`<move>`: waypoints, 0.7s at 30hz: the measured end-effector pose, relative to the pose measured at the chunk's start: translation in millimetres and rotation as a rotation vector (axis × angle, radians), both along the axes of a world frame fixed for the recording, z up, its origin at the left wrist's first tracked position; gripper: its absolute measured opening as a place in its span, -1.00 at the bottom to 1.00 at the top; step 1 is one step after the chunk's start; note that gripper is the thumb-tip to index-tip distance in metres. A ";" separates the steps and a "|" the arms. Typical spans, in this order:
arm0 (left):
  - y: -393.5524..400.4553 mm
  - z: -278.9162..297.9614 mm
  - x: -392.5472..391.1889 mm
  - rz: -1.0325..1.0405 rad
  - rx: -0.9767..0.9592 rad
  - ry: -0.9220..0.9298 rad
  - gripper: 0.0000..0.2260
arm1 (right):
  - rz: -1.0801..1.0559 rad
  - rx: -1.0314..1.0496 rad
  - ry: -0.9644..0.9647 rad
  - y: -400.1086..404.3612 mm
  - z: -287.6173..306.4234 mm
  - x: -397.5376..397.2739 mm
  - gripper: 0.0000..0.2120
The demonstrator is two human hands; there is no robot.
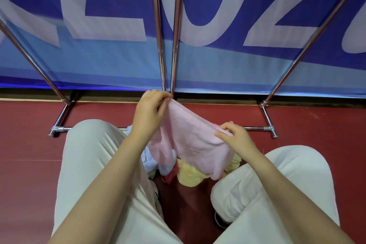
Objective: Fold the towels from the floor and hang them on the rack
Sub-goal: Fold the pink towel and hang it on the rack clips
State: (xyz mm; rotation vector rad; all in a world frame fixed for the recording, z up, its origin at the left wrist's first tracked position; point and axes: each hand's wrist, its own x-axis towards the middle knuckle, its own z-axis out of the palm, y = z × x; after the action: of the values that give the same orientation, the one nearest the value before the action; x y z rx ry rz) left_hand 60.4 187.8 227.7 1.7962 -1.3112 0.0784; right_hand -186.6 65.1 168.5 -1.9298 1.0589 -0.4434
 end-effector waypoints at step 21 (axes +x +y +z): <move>0.0 -9.7 21.0 0.312 0.022 0.511 -0.87 | -0.150 0.153 -0.325 8.6 32.6 3.4 -0.84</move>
State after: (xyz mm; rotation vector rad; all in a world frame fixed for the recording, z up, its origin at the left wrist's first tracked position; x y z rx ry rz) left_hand 81.4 187.8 218.0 1.8650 -0.6712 -0.2135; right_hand -183.2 73.6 201.1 -1.5851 0.9942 -0.7122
